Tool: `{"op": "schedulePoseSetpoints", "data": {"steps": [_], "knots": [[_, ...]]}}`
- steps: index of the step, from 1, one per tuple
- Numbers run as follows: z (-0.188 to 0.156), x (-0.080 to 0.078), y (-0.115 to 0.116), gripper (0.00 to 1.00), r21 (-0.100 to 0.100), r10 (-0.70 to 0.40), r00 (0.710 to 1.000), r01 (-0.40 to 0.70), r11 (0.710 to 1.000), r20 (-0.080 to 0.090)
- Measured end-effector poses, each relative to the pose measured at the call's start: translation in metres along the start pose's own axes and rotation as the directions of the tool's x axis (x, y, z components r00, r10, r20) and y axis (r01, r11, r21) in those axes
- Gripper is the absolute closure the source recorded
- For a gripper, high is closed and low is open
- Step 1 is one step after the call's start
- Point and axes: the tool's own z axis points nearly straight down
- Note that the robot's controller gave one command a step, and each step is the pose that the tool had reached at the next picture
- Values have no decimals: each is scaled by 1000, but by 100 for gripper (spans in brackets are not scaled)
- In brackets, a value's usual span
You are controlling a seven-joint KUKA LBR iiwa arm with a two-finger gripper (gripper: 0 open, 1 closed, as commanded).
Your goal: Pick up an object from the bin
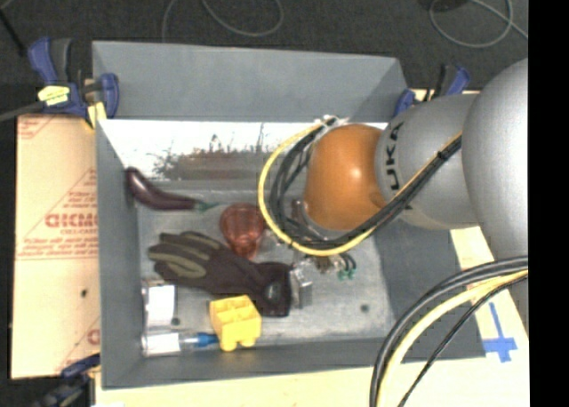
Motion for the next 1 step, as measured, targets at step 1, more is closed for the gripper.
{"op": "schedulePoseSetpoints", "data": {"steps": [1], "knots": [[-7,13,-18,100,2,-157,988,157,988,-2]]}}
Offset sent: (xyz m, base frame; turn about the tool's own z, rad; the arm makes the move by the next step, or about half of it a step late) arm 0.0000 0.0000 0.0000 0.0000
